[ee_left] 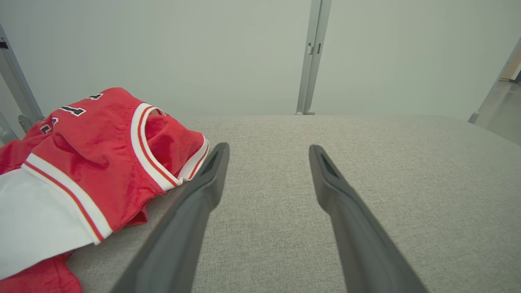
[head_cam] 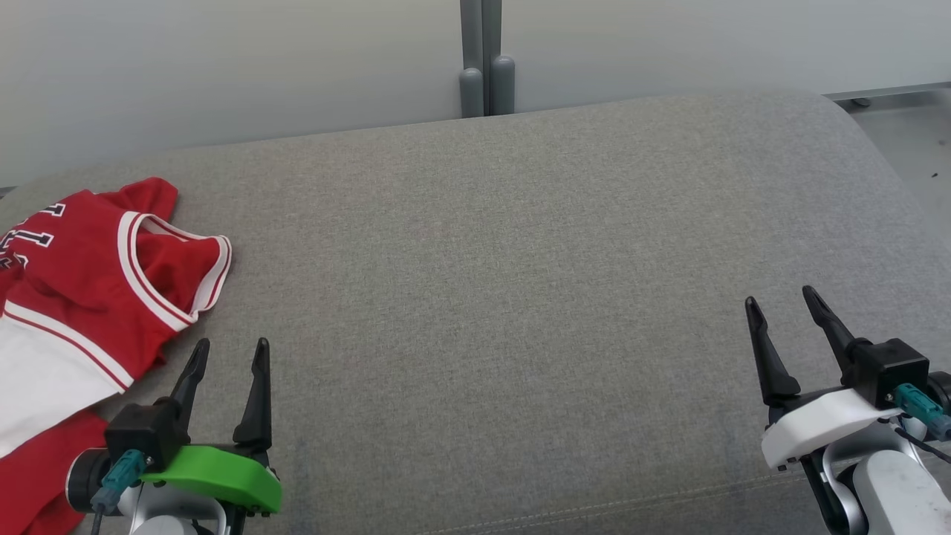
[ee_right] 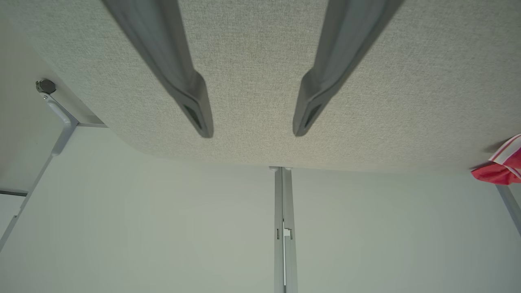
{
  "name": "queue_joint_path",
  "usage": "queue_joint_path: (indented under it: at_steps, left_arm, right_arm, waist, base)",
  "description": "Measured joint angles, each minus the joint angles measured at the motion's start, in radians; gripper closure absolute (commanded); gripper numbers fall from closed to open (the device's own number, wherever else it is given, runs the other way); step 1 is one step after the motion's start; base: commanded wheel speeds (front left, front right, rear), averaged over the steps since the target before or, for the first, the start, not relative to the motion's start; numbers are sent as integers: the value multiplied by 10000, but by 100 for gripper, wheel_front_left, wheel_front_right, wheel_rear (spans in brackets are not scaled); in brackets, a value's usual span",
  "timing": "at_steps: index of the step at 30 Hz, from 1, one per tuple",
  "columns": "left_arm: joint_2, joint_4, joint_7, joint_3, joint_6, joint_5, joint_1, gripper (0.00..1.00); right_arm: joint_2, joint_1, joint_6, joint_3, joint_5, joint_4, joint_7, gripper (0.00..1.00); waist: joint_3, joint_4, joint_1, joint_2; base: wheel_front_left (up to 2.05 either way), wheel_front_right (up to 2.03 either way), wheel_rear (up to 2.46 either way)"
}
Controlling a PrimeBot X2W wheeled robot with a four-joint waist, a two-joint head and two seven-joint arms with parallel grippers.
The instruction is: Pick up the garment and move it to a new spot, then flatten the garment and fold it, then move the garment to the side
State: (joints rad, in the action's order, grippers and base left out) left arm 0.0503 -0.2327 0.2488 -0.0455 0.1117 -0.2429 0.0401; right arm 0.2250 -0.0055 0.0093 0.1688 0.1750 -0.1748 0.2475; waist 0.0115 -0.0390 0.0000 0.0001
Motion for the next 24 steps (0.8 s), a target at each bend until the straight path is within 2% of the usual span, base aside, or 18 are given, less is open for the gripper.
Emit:
queue_joint_path:
  at_steps: [14, 24]
  left_arm:
    - [-21, -184, 0, 15, 86, 52, -4, 0]
    - [-54, -322, 0, 140, 113, 82, 1, 0]
  right_arm:
    - [-56, 121, 274, -560, -21, -31, 0, 0]
    - [-165, 137, 644, -311, -282, 33, 0, 0]
  waist:
    - [24, 27, 0, 0]
    - [71, 807, 0, 0]
  base:
    - [0, 0, 0]
    - [0, 0, 0]
